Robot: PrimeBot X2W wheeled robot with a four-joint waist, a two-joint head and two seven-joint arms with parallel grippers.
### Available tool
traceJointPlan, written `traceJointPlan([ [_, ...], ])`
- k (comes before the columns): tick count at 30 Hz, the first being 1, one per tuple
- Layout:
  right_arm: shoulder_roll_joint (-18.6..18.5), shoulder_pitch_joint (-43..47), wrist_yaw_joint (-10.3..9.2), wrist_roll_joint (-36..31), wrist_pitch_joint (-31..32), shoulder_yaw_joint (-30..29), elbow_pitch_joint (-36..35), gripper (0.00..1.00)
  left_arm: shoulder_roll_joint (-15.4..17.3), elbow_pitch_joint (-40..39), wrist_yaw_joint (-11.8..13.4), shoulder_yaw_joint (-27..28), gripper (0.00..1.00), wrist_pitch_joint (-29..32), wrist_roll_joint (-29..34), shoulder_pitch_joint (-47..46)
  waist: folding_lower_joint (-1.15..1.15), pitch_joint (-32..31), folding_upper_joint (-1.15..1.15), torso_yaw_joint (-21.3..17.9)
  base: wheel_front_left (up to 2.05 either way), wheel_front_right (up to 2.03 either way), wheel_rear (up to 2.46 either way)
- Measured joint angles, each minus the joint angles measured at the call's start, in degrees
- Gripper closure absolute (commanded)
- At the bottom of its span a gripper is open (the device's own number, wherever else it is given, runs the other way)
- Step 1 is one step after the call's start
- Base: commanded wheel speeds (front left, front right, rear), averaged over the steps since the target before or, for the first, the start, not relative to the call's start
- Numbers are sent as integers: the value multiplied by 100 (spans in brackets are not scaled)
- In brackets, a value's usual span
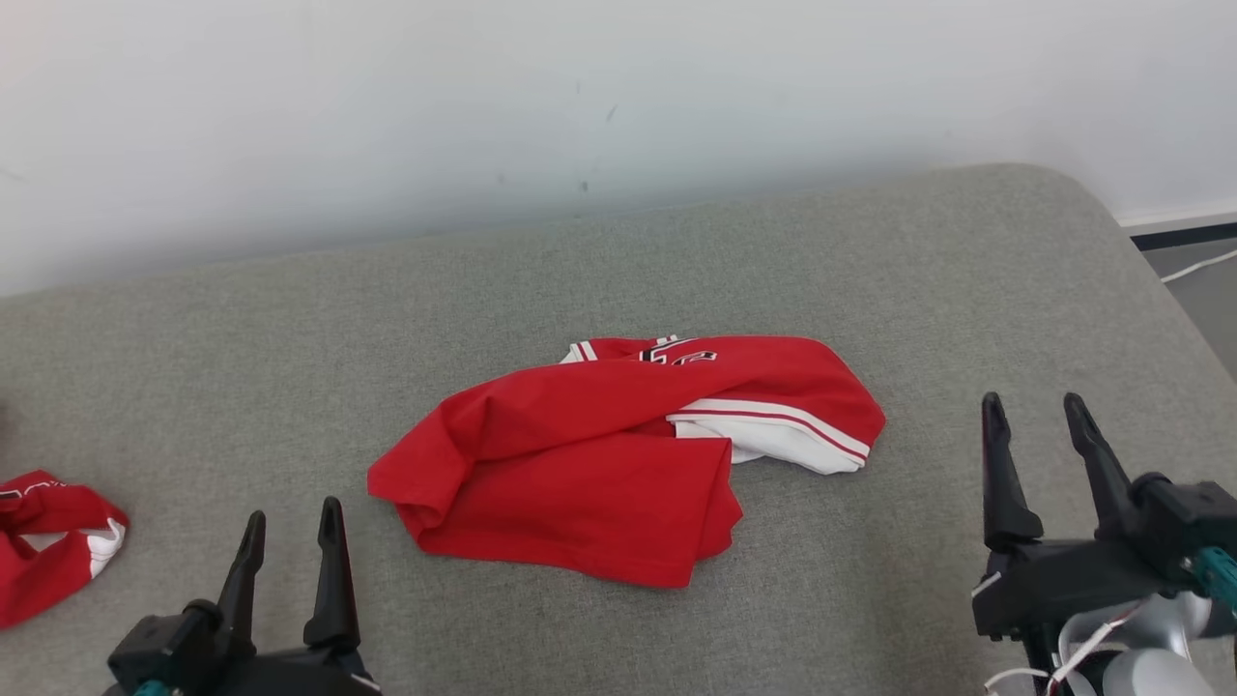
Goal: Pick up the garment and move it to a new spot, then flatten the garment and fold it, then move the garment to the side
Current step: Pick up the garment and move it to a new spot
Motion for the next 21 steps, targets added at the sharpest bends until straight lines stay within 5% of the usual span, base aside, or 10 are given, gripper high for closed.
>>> traceJointPlan([
  [12,138,335,103,446,-753,-271,597,0,-354,-892,0,428,0,-25,336,493,0,-145,0,120,0,0,0],
  [21,203,298,237,523,-979,-216,946,0,-352,-913,-2,257,0,-25,270,798,0,-233,0,286,0,0,0],
])
